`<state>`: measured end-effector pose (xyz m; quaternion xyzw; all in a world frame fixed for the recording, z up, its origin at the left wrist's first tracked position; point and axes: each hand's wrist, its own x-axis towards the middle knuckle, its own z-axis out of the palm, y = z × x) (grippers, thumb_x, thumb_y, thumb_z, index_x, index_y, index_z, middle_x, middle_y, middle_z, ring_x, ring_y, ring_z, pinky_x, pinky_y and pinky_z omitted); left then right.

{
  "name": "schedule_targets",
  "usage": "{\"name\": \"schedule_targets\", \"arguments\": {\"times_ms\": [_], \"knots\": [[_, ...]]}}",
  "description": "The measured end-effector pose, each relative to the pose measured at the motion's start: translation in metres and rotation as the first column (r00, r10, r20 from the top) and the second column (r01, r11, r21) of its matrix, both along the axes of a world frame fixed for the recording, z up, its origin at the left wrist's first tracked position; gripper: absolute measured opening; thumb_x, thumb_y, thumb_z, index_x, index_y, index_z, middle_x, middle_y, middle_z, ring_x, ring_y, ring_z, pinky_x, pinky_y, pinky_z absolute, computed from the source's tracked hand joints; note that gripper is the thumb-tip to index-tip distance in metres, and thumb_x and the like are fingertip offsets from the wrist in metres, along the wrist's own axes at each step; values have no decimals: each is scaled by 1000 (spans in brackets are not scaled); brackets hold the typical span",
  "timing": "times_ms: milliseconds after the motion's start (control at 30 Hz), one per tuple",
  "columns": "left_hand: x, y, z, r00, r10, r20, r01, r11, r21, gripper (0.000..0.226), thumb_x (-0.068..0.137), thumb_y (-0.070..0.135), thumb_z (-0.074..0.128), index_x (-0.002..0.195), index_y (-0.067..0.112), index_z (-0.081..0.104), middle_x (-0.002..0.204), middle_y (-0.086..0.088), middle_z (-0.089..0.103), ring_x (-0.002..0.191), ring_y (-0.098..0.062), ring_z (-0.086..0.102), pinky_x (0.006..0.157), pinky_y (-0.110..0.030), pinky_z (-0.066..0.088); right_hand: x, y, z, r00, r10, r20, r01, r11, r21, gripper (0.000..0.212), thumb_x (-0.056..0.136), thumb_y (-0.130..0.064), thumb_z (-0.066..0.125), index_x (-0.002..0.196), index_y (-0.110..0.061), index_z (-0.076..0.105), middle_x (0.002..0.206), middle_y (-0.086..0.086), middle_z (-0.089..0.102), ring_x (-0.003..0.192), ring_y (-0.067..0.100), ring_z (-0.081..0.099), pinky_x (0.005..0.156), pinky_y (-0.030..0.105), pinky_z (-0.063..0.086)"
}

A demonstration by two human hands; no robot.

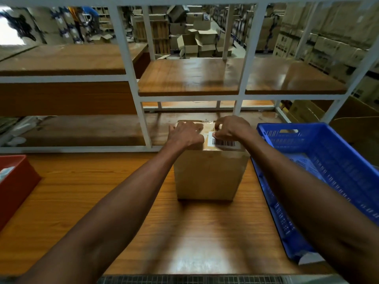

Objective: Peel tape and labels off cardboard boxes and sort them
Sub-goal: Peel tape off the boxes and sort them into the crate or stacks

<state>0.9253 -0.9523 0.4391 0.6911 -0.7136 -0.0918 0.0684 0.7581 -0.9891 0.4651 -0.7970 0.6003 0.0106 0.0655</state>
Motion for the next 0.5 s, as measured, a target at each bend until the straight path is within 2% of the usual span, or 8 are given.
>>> {"name": "schedule_targets", "arguments": {"times_ms": [200, 300, 367, 433, 500], "knots": [[9, -18, -1, 999, -41, 25, 40, 998, 47, 62, 93, 51, 54, 153, 39, 43, 161, -9, 40, 146, -37, 34, 114, -55, 32, -5, -2, 7, 998, 51, -24, -47, 987, 152, 40, 96, -53, 62, 122, -24, 65, 132, 5, 63, 107, 22, 58, 81, 35, 46], [15, -22, -8, 999, -46, 19, 45, 998, 52, 63, 94, 54, 54, 154, 42, 40, 166, -4, 33, 149, -35, 29, 117, -58, 28, -8, 20, -11, 998, 0, 61, -4, 999, 53, 45, 98, -50, 61, 138, -28, 62, 141, 6, 60, 122, 29, 58, 97, 46, 50], [14, -20, -11, 997, -69, 18, 68, 997, 33, 65, 94, 55, 53, 155, 40, 39, 168, -3, 29, 152, -35, 24, 119, -60, 25, -11, 34, -26, 989, -42, 139, 43, 999, -4, 50, 100, -52, 56, 146, -33, 55, 149, 8, 55, 132, 33, 54, 107, 53, 45], [13, -12, -13, 996, -88, -22, 90, 994, 67, 74, 87, 59, 49, 157, 38, 36, 169, -3, 25, 153, -35, 20, 119, -60, 22, -14, 35, -31, 987, -46, 156, 49, 999, -17, 52, 100, -55, 55, 147, -33, 54, 150, 8, 55, 133, 33, 54, 107, 54, 43], [20, -3, -17, 983, -132, -129, 144, 985, 92, 84, 77, 61, 47, 157, 37, 36, 169, -2, 24, 154, -30, 19, 120, -60, 20, -19, 32, -29, 980, -51, 193, 54, 998, -10, 53, 98, -57, 57, 144, -32, 57, 143, 9, 60, 127, 31, 57, 104, 52, 46]]}}
